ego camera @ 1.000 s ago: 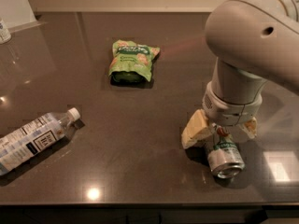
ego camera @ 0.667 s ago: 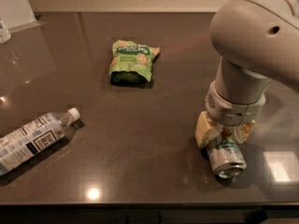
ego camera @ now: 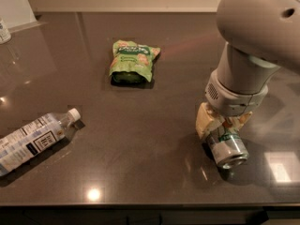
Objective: Place 7up can upright
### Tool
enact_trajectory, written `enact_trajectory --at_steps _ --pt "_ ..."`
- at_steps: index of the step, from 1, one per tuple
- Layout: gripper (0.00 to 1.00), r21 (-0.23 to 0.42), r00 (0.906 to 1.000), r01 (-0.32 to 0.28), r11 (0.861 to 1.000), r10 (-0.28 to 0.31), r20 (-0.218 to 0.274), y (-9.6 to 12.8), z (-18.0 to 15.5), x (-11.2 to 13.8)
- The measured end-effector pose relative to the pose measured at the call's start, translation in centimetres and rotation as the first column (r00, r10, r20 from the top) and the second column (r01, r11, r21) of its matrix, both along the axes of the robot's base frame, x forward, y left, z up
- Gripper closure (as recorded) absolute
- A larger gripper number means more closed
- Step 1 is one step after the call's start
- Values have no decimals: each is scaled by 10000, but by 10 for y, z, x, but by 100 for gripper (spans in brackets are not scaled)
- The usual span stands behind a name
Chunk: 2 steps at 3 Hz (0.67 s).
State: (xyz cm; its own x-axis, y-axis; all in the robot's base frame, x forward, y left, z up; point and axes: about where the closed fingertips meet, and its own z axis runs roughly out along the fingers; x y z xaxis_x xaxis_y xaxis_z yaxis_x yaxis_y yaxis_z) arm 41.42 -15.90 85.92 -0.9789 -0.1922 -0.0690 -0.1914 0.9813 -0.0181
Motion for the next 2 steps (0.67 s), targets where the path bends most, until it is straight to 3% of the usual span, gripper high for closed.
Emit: enact_trajectory --at_steps 1,2 --pt "100 433 9849 -1417 9890 1364 1065 19 30 18" --pt "100 845 9301 -2955 9516 2664 2527 36 62 35"
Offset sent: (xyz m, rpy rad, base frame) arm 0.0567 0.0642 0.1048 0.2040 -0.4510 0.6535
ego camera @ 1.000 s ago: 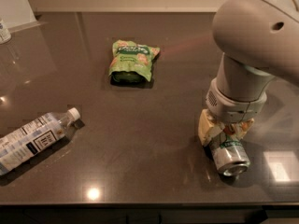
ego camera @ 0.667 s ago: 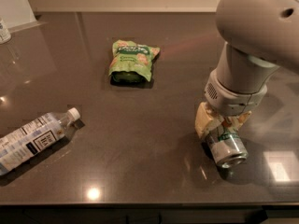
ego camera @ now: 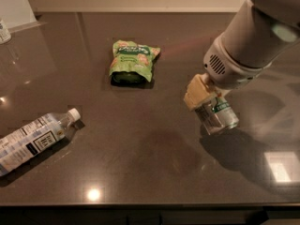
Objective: Place 7up can upright
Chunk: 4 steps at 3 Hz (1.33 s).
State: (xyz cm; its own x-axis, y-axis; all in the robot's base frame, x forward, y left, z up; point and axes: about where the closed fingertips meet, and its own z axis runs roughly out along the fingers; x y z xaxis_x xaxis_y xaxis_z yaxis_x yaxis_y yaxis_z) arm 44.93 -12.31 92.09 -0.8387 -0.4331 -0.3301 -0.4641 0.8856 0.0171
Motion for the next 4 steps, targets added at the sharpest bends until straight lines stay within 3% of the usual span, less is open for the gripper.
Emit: enact_trajectory --at_steps 1,2,3,4 --pt "100 857 9819 -1265 9883 1125 1523 13 23 13" --pt "100 1738 9459 -2044 9633 1487 2884 19 36 20" --pt "100 2704 9014 -2452 9310 1162 4172 11 47 29" --pt "100 3588 8633 -2805 8903 706 4997 0 52 31"
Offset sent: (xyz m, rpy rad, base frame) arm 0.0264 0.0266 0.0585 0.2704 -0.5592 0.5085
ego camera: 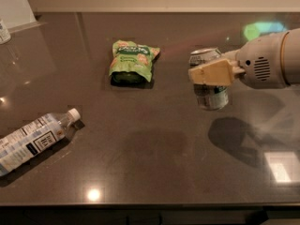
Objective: Place 7up can upright
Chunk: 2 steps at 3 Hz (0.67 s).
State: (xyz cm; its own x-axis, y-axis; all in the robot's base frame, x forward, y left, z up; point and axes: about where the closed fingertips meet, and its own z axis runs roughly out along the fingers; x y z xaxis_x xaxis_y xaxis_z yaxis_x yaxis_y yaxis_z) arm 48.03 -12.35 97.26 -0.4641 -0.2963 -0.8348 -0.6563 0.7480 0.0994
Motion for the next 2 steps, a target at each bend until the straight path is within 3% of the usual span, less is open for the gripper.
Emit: enact_trajectory --at_steps 1,2 --pt "100 916 9963 -518 9944 452 725 -4 -1 -6" --pt "100 900 9773 -1429 9856 1262 1703 -5 -5 -12"
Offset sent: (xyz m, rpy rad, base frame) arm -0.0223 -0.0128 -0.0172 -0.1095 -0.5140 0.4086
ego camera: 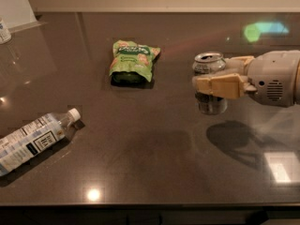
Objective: Place 7up can upright
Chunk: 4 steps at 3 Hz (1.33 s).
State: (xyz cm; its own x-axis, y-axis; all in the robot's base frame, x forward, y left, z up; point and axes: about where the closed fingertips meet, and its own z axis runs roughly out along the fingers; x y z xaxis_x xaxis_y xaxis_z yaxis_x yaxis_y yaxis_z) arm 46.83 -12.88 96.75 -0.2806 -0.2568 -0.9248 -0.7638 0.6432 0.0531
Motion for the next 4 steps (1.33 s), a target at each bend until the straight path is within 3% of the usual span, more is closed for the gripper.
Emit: enact_trajectory --at_steps 1,2,3,4 --pt "100 -487 9886 -893 9948 945 1171 3 -8 -2" --pt "100 -1000 9543 -1638 9814 1834 2359 6 -18 0" --pt "100 -970 9247 -2116 9725 2313 3025 8 -29 5" --pt "100 -631 9080 -2437 9678 2505 3360 10 -38 9"
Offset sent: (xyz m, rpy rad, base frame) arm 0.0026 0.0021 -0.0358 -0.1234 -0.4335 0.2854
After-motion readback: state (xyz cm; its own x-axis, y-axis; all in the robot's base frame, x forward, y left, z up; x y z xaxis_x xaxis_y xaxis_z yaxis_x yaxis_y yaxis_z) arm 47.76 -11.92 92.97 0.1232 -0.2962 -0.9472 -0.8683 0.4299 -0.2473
